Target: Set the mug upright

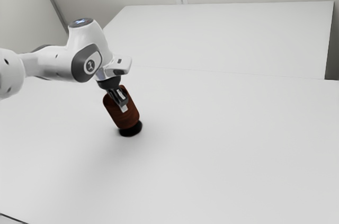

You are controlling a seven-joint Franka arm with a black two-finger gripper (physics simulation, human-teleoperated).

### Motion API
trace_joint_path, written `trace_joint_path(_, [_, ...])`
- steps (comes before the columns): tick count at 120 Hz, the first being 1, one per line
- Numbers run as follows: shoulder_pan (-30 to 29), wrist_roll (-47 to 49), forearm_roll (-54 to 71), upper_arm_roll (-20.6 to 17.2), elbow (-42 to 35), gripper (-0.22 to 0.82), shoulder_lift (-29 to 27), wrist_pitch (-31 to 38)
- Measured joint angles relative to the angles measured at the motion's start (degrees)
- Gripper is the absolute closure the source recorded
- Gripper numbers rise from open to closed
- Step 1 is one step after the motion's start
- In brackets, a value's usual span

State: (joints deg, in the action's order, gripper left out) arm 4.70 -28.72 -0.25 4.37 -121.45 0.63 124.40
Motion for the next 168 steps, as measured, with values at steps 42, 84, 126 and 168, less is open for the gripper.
trace_joint_path(42, [4.6, 6.2, 0.0, -0.5, 1.1, 0.79, 1.7, -3.5])
trace_joint_path(84, [3.2, 9.9, 0.0, -0.5, 2.8, 0.79, 4.5, -4.2])
trace_joint_path(126, [3.9, 11.3, -0.6, -0.5, 3.3, 0.3, 3.8, -5.1])
trace_joint_path(168, [4.2, 11.9, -0.7, -0.6, 9.6, 0.08, 0.9, -9.9])
